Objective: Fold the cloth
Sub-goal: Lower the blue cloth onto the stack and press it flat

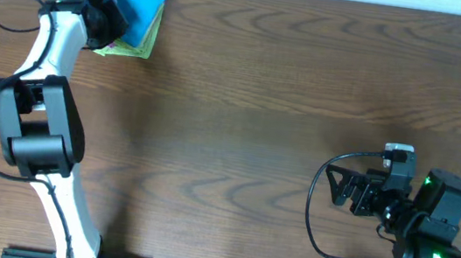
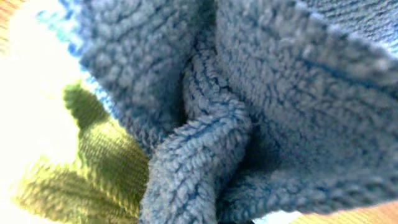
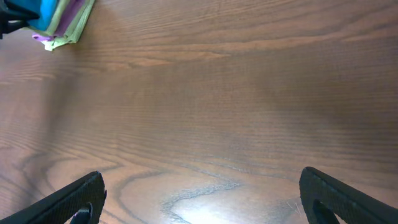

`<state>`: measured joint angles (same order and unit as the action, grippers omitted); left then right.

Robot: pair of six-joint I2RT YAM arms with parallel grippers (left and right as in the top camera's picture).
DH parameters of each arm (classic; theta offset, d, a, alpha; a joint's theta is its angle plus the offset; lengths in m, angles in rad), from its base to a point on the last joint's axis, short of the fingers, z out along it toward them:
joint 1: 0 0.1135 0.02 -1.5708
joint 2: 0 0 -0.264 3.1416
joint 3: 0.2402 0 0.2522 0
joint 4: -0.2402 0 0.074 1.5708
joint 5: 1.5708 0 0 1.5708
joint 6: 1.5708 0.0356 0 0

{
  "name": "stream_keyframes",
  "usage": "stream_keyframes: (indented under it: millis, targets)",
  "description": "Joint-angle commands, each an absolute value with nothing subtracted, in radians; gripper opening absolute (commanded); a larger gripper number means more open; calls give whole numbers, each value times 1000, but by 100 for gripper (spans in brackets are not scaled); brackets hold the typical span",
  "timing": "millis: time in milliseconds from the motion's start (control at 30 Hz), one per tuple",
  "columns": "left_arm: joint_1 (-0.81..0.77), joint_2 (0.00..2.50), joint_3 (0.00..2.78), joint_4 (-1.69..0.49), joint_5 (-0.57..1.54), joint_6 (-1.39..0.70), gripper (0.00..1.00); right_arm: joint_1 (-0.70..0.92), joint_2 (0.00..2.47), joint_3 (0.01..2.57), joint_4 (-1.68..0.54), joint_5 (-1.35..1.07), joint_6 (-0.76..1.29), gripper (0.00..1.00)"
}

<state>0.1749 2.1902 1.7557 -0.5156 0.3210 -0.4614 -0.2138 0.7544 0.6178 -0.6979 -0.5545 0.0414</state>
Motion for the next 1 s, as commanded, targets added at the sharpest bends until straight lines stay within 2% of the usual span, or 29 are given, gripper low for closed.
stream_keyframes:
  millis: [0, 167, 367, 533, 767, 967]
  targets:
    - [208, 2204, 1750, -512, 356, -441, 12, -222, 752, 613, -699, -573, 52, 99]
    - [241, 2204, 1750, -483, 445, -441, 17, -222, 752, 613, -699, -573, 51, 99]
    - [250, 2203, 1755, -458, 495, -440, 38, -222, 752, 613, -699, -573, 51, 99]
    - [250, 2201, 1759, -458, 500, -435, 52, -222, 752, 613, -699, -573, 51, 99]
    - [253, 2175, 1765, -459, 498, -398, 66, -222, 752, 613, -699, -573, 52, 99]
    - [274, 2136, 1765, -467, 495, -369, 72, -222, 752, 613, -699, -573, 51, 99]
